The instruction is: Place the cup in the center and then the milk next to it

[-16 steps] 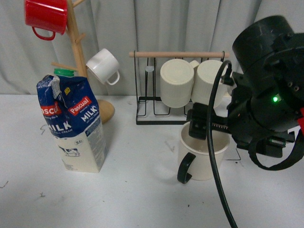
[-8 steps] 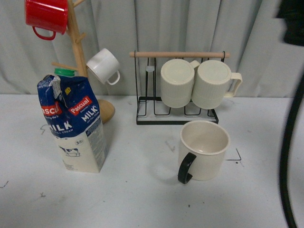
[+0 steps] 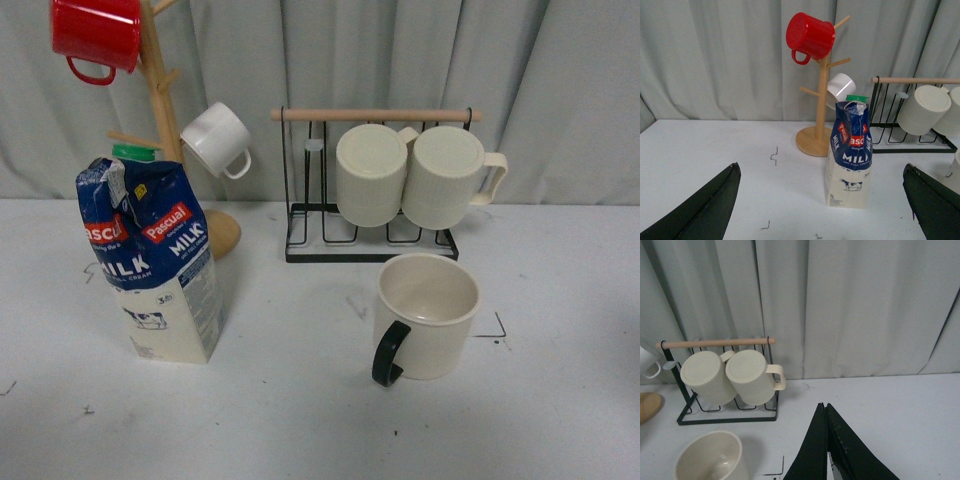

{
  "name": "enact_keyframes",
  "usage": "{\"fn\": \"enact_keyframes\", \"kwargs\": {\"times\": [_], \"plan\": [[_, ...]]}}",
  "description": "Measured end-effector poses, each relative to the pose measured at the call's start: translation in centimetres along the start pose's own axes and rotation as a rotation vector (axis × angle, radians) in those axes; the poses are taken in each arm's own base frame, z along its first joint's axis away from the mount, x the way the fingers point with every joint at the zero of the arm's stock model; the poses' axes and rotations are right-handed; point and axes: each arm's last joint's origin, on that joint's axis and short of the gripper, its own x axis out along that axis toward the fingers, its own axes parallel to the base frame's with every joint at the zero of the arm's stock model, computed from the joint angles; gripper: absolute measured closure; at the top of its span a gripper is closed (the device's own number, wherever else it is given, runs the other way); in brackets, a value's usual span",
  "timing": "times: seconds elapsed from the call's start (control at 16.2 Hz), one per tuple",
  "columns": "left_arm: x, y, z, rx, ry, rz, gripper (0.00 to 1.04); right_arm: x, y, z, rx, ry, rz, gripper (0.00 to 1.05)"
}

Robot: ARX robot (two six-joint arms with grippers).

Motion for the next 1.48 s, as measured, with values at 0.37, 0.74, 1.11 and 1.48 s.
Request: {"fn": "enact_keyframes", "kwargs": {"times": [0.37,0.74,1.11,1.48], "plan": [[0.0,0.0,0.0,0.000,0.000,0.000,0.07,-2.1,-0.8,-1.1,0.001,-0.004,0.005,1.03],[0.0,0.0,0.0,0.000,0.000,0.000,0.07,-4.8,-2.2,-2.4,0.001,-0.001,0.004,1.03],[0.0,0.0,0.0,0.000,0.000,0.000,0.07,-6.5,-2.2,-2.9,0.001,-0.028,0.004,1.03],[0.0,0.0,0.0,0.000,0.000,0.000,0.07,-7.6,-2.2,-3.0,0.001,-0.024,0.004,1.03]]}}
